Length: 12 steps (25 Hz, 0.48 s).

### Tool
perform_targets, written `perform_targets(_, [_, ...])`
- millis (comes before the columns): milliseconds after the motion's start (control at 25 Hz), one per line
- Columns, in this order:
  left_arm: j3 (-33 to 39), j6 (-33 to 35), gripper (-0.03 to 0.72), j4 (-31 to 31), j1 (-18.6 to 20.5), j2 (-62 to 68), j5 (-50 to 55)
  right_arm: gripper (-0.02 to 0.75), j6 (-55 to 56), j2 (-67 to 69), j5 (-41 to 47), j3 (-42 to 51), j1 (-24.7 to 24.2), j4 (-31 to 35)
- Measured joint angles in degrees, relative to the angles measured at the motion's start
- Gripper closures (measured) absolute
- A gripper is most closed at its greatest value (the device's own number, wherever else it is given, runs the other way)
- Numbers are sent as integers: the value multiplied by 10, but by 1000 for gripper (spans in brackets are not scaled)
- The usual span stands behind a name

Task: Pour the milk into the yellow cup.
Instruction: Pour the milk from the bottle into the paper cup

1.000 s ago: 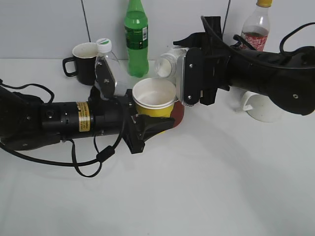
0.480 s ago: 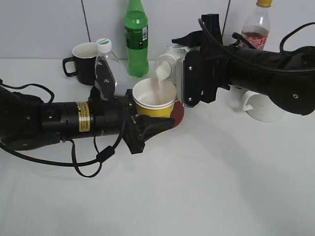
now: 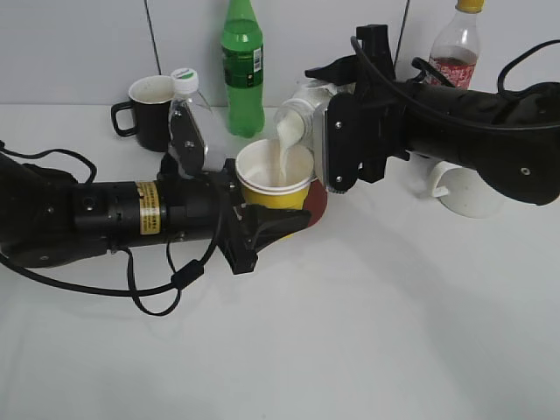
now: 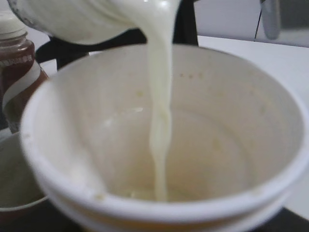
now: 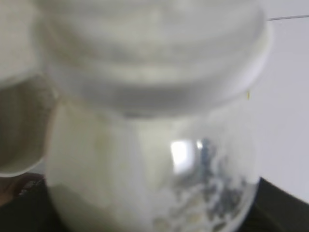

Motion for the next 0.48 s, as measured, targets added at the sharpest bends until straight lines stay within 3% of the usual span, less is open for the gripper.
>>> perform_targets(480, [0,0,251,0,0,0,0,294,-10,0,0,0,0,1])
